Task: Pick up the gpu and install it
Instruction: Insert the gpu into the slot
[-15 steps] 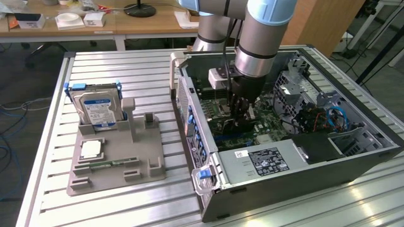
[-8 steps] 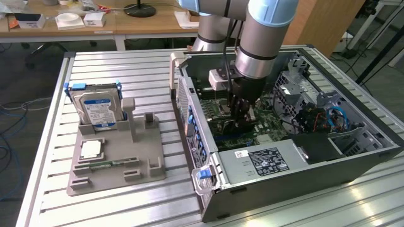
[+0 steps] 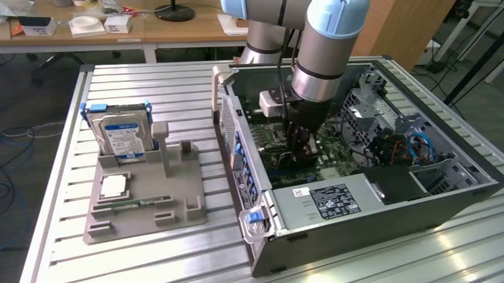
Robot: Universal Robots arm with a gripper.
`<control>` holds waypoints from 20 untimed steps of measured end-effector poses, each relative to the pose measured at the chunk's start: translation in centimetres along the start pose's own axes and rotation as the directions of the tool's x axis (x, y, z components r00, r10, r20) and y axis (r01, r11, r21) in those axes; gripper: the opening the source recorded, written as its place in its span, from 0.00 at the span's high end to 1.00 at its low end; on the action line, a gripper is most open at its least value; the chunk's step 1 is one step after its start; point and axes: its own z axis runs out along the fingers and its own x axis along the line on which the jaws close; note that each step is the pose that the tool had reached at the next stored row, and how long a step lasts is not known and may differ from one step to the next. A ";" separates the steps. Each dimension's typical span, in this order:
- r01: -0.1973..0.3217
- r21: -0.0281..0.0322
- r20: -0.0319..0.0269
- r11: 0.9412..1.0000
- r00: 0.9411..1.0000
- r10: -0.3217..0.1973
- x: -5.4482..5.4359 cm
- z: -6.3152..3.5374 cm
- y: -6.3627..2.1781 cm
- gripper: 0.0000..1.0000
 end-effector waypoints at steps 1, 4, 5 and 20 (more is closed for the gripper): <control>0.000 0.001 0.000 1.000 1.000 0.000 0.0 -0.05 0.00 0.74; -0.003 -0.001 0.002 1.000 1.000 0.003 0.0 -0.06 0.17 0.73; -0.003 -0.001 0.001 1.000 1.000 0.003 0.0 -0.08 0.16 0.69; -0.003 -0.001 0.001 1.000 1.000 0.003 0.1 -3.24 0.18 0.56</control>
